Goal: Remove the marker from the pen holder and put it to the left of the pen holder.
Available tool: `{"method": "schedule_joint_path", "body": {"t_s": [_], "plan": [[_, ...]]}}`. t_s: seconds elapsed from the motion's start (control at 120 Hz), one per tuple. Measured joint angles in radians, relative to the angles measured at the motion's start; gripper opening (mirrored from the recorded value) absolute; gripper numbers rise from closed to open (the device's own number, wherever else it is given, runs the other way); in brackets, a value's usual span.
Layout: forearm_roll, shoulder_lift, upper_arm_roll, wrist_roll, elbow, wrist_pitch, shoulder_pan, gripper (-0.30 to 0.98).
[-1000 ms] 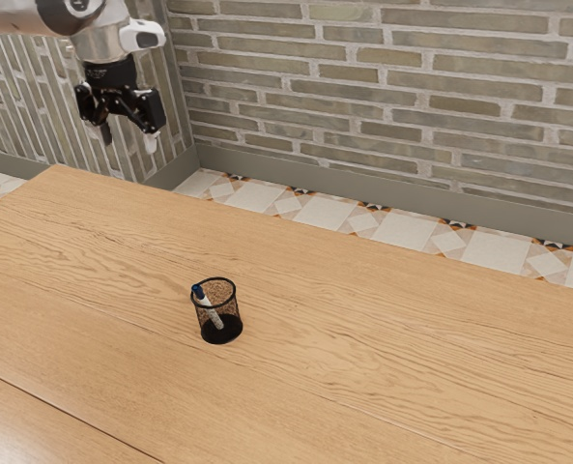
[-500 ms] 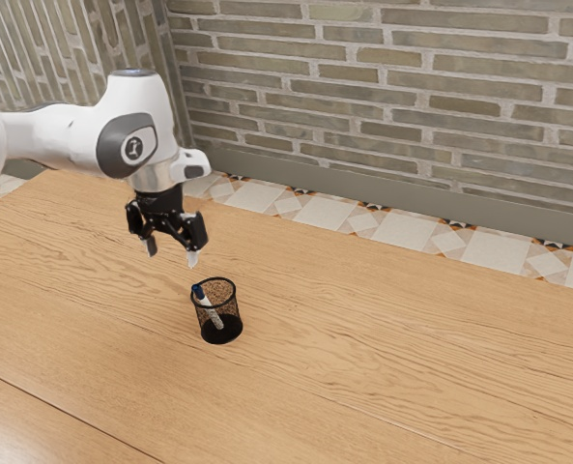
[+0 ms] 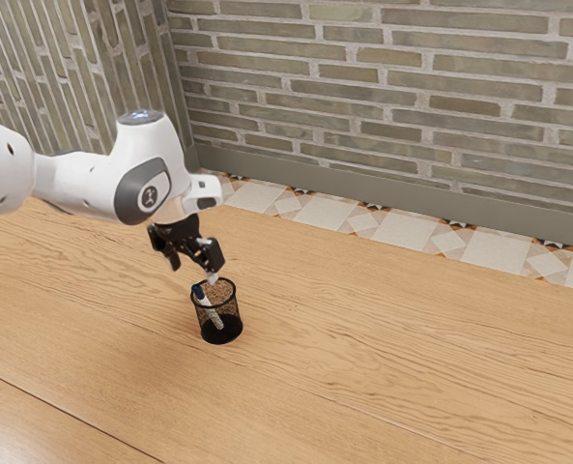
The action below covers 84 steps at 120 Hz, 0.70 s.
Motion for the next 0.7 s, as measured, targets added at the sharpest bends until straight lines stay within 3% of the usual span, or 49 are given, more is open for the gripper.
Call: {"method": "schedule_joint_path", "body": {"t_s": [0.542,0.7], "plan": [[-0.018,-0.078,0.006,0.051,-0.121,0.025,-0.032,0.67],[-0.017,-0.07,0.006,0.059,-0.121,0.033,-0.033,0.58]]}}
